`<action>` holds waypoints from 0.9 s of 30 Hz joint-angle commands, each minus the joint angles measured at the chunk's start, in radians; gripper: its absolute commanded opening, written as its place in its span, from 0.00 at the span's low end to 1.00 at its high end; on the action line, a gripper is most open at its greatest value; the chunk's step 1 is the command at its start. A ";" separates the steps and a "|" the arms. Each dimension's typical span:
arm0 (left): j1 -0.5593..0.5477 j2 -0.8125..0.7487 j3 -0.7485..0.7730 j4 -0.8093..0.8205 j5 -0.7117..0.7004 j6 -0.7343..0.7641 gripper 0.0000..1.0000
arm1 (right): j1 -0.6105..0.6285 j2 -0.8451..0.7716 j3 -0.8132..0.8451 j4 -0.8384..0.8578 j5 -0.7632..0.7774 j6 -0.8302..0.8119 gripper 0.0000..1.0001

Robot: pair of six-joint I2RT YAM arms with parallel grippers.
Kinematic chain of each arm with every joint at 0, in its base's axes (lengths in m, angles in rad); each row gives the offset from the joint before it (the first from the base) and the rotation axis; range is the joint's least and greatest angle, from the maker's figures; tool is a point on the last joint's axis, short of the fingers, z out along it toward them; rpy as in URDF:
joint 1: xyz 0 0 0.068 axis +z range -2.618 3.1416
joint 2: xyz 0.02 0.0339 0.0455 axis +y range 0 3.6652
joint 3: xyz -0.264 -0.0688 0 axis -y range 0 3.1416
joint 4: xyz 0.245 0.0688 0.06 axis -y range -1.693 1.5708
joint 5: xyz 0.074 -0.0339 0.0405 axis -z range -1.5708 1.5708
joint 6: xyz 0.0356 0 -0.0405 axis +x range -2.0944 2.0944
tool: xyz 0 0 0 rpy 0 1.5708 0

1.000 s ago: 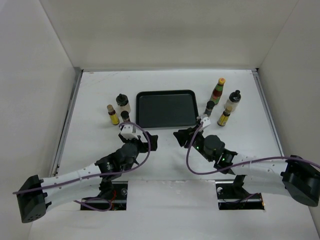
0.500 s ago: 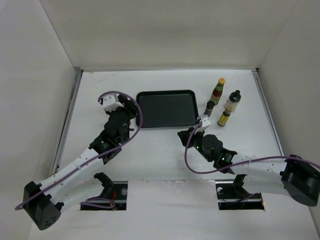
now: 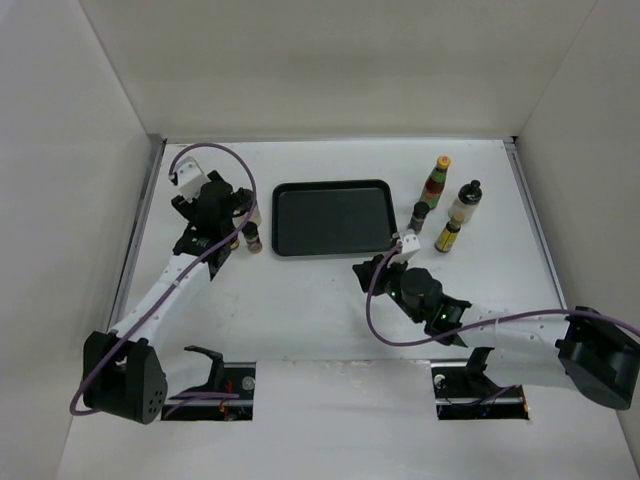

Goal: Organize the condiment bottles

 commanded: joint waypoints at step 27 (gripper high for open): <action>0.045 0.160 -0.065 0.051 0.060 -0.050 0.30 | -0.002 0.026 0.058 0.009 0.031 0.006 0.42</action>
